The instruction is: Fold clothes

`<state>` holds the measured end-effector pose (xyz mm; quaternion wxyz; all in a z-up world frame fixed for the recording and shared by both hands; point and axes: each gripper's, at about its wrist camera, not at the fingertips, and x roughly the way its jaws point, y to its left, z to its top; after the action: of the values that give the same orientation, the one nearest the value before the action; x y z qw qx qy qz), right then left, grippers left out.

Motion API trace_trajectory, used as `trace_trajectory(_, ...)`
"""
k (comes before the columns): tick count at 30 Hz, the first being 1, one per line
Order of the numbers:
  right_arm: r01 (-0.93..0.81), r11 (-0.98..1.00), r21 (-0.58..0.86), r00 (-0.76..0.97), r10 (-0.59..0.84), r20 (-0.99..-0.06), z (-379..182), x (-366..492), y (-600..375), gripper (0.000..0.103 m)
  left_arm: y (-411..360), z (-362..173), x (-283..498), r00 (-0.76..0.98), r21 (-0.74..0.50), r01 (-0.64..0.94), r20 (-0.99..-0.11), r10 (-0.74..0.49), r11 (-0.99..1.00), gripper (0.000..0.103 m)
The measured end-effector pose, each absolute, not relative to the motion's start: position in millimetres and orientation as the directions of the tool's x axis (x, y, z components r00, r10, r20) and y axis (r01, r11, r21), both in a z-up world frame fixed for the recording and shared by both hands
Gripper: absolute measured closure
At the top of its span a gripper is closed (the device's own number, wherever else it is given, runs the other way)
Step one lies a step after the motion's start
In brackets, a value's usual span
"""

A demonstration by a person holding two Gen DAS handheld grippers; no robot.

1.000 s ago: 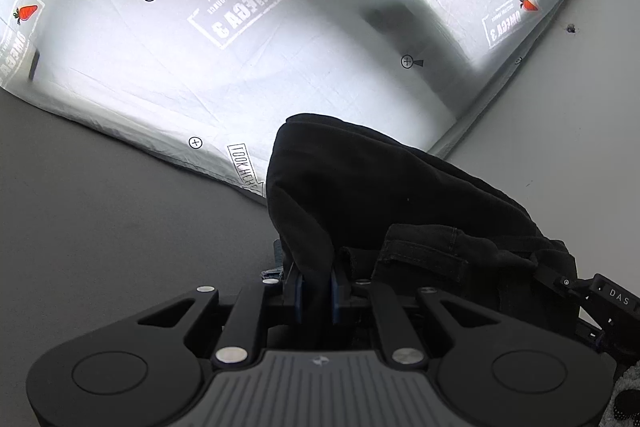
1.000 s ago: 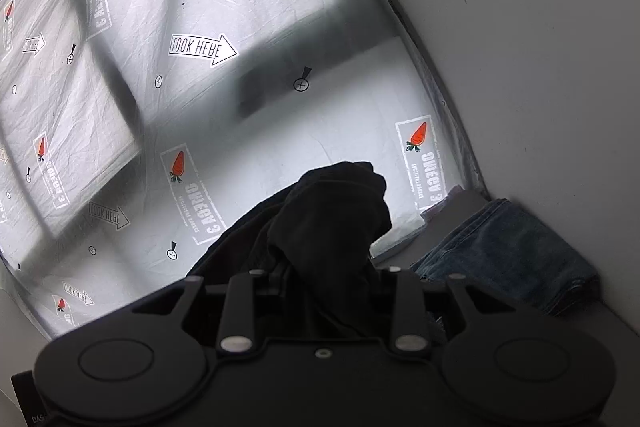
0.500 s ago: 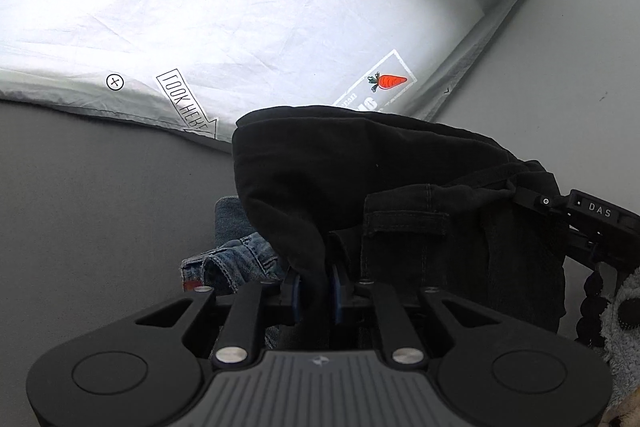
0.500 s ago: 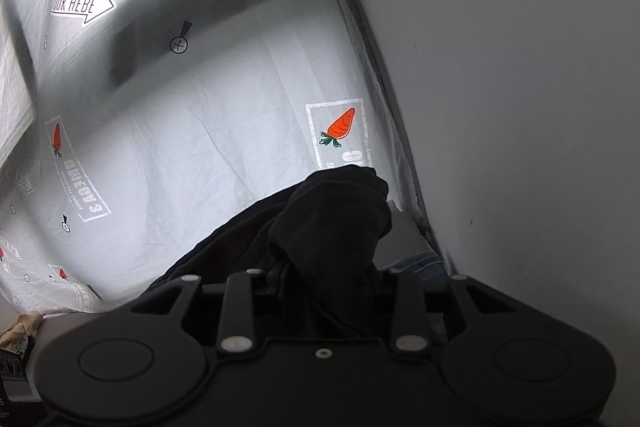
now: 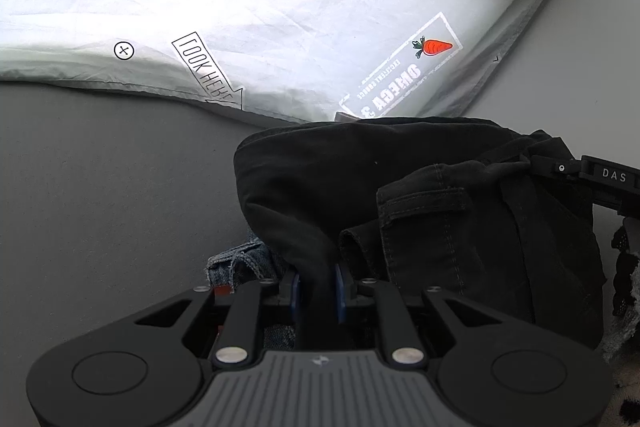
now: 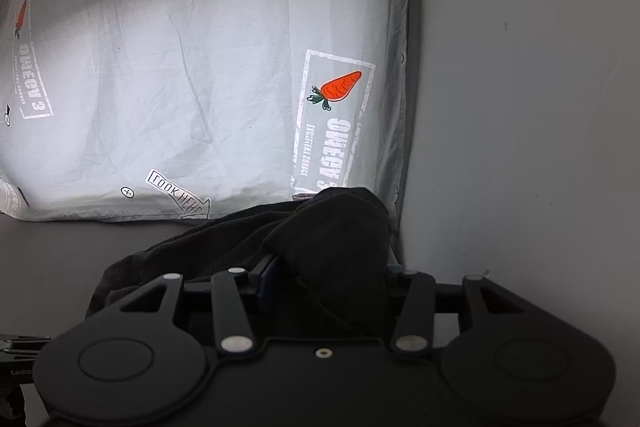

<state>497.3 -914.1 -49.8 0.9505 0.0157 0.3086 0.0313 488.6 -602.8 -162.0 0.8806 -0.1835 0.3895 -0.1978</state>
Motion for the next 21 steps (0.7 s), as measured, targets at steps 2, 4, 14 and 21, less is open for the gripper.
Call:
trace_trajectory(2,-0.051,0.998,0.029,0.815,0.058,-0.577,-43,496,-913,0.054,-603,-161,486,0.618,-0.479,0.203,-0.614,-0.491,0.854,0.084)
trace_trajectory(4,-0.044,0.999,-0.008,0.831,0.032,-0.555,-34,491,-912,0.053,-602,-161,485,0.614,-0.481,0.204,-0.615,-0.494,0.853,0.083)
trace_trajectory(14,-0.01,0.992,-0.123,0.975,-0.017,-0.223,0,451,-903,0.079,-603,-120,481,0.685,-0.462,0.273,-0.522,-0.508,0.844,0.045)
trace_trajectory(21,0.012,0.989,-0.15,0.942,-0.062,-0.33,-80,504,-895,0.079,-671,-102,503,0.793,-0.36,0.338,-0.389,-0.469,0.87,0.016)
